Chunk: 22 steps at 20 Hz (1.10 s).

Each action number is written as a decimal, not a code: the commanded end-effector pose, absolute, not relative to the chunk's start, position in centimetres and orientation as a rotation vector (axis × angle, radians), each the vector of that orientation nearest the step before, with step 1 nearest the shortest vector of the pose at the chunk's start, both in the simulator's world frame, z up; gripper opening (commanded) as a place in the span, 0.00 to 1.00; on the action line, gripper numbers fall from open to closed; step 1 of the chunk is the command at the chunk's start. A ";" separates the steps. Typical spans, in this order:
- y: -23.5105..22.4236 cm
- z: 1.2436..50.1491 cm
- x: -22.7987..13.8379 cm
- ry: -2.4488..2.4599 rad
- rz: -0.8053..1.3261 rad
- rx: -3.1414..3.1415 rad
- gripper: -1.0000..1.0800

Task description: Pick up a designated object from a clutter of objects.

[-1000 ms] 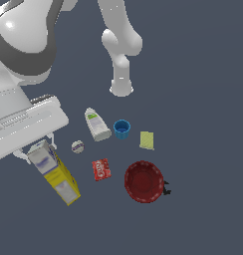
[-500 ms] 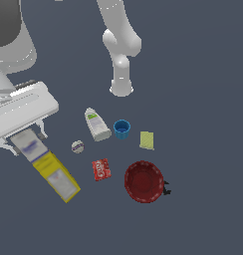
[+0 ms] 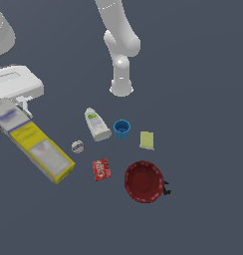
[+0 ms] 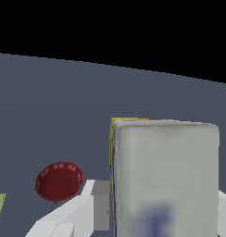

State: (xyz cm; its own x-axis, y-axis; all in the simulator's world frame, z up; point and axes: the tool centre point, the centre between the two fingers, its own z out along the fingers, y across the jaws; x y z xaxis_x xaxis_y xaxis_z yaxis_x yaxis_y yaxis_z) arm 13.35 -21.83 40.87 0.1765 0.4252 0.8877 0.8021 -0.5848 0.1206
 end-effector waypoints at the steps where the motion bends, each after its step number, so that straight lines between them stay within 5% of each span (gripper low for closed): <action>1: -22.1 42.2 12.9 -1.187 -1.431 -2.007 0.00; 22: -23.6 46.1 11.3 -1.257 -1.572 -1.751 0.00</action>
